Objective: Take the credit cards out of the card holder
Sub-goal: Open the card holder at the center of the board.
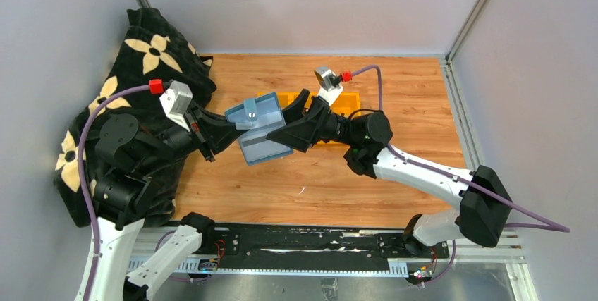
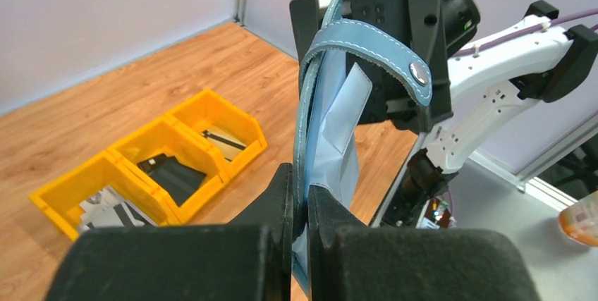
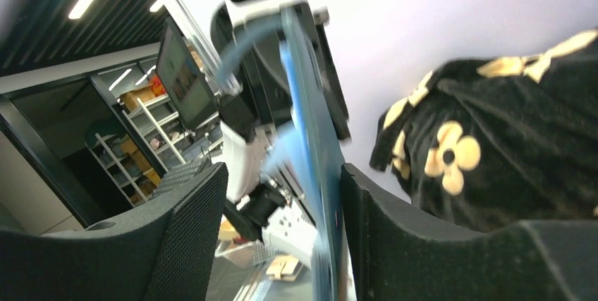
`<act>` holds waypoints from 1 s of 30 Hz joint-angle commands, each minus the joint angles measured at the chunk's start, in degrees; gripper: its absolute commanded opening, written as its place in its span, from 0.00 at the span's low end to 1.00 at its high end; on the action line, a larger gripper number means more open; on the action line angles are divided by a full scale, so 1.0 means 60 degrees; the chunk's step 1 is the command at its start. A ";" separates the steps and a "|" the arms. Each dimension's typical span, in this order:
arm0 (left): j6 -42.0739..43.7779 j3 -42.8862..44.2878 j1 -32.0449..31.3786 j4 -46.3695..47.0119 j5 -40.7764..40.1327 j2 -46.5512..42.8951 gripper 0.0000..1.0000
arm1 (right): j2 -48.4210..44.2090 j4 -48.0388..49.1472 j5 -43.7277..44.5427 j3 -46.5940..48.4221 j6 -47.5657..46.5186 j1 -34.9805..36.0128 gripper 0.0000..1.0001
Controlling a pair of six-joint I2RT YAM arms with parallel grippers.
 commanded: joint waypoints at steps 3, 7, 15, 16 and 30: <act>-0.1444 0.0636 -0.0015 0.0445 -0.0053 0.0414 0.00 | -0.0817 0.1239 -0.0447 -0.1774 -0.0635 0.0145 0.65; -0.1704 0.0943 -0.0001 0.0340 0.0295 0.0589 0.00 | -0.1355 0.0643 -0.0302 -0.2370 -0.1415 0.0130 0.61; -0.1964 0.0953 0.0010 0.0350 0.0789 0.0701 0.00 | -0.1837 -0.0471 0.0590 -0.2463 -0.2508 0.0101 0.42; -0.1996 0.0952 0.0019 0.0363 0.0836 0.0706 0.00 | -0.1857 -0.0597 0.0691 -0.2397 -0.2586 0.0108 0.39; -0.2110 0.1233 0.0073 0.0318 0.1161 0.0926 0.00 | -0.2312 -0.1145 0.0737 -0.2609 -0.3197 0.0101 0.37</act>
